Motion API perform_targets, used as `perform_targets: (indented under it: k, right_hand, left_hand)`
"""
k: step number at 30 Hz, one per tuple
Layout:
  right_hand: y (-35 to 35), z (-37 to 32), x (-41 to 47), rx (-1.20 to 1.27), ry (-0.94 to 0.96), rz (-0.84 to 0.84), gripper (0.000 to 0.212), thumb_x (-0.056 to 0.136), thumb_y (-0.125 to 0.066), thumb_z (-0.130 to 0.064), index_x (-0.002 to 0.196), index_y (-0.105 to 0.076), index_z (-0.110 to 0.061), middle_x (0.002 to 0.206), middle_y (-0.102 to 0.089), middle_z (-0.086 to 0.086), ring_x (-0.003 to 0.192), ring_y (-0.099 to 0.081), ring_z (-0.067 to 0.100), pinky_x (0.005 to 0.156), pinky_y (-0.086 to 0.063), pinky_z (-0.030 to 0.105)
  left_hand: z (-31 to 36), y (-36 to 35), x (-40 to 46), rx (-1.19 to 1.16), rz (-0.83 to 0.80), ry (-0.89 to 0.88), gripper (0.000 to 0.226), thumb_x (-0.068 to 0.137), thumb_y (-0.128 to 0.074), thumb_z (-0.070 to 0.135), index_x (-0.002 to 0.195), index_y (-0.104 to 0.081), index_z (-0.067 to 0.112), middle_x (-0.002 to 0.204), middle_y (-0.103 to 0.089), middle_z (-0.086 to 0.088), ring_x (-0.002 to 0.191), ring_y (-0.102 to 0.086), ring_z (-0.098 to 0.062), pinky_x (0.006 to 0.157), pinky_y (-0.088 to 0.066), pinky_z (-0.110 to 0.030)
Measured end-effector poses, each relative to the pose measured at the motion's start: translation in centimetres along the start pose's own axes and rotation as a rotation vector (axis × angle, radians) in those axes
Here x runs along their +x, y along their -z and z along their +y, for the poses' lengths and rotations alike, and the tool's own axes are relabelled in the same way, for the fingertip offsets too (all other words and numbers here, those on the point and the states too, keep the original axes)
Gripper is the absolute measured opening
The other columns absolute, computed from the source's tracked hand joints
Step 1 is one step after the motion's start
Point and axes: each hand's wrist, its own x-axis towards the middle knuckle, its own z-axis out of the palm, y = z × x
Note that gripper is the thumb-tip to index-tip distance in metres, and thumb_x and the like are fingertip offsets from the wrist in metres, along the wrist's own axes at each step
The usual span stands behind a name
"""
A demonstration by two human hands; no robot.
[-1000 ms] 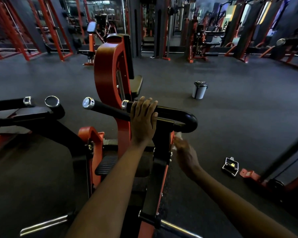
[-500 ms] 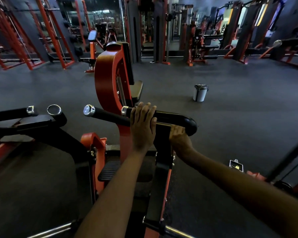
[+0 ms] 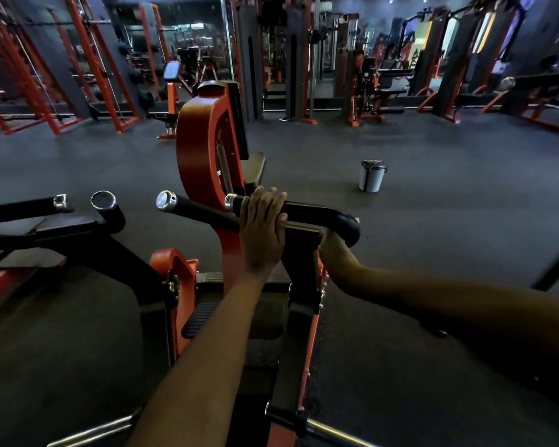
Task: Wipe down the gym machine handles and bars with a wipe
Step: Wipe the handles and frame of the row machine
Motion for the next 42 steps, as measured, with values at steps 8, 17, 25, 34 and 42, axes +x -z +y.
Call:
perform_targets:
  k: [8, 17, 25, 34, 42]
  right_hand:
    - [-4.3, -3.5, -7.0, 1.262, -0.238, 0.511, 0.014, 0.077, -0.055, 0.002, 0.077, -0.068, -0.004, 0.073, -0.066, 0.012, 0.057, -0.064, 0.025, 0.051, -0.05, 0.033]
    - [-1.0, 11.1, -2.5, 2.284, -0.355, 0.285, 0.02, 0.094, -0.05, -0.008, 0.102, -0.067, 0.001, 0.085, -0.063, 0.005, 0.073, -0.056, 0.009, 0.066, -0.044, 0.016]
    - [-3.8, 9.9, -1.9, 2.345, -0.143, 0.13, 0.032, 0.088, -0.034, 0.015, 0.087, -0.059, -0.005, 0.074, -0.055, -0.003, 0.064, -0.053, -0.002, 0.069, -0.041, 0.015]
    - [-5.3, 10.6, 1.1, 1.752, 0.01, -0.195, 0.021, 0.095, -0.045, 0.0, 0.109, -0.06, 0.006, 0.084, -0.055, 0.009, 0.067, -0.05, 0.003, 0.06, -0.036, 0.017]
    - [-5.4, 9.3, -0.8, 1.782, -0.269, -0.029, 0.02, 0.092, -0.055, -0.01, 0.076, -0.067, -0.009, 0.068, -0.053, 0.009, 0.056, -0.048, 0.005, 0.054, -0.036, 0.018]
  left_hand:
    - [0.1, 0.7, 0.0, 0.005, -0.053, -0.022, 0.041, 0.105, -0.025, 0.03, 0.131, -0.051, 0.012, 0.133, -0.056, -0.012, 0.135, -0.038, -0.03, 0.118, -0.016, -0.04]
    - [0.5, 0.5, 0.0, -0.004, -0.03, -0.004, 0.043, 0.105, -0.024, 0.03, 0.13, -0.052, 0.009, 0.134, -0.055, -0.013, 0.135, -0.038, -0.031, 0.115, -0.024, -0.047]
    - [0.3, 0.9, -0.1, 0.018, -0.07, -0.007, 0.045, 0.106, -0.022, 0.031, 0.133, -0.05, 0.009, 0.137, -0.053, -0.013, 0.137, -0.037, -0.03, 0.117, -0.021, -0.044]
    - [1.0, 1.5, -0.1, 0.035, -0.109, 0.037, 0.052, 0.107, -0.018, 0.035, 0.133, -0.053, 0.007, 0.138, -0.052, -0.011, 0.14, -0.033, -0.028, 0.119, -0.017, -0.042]
    - [1.2, 0.7, -0.2, -0.005, -0.026, 0.052, 0.049, 0.106, -0.021, 0.033, 0.128, -0.055, 0.006, 0.136, -0.053, -0.013, 0.14, -0.032, -0.03, 0.119, -0.013, -0.039]
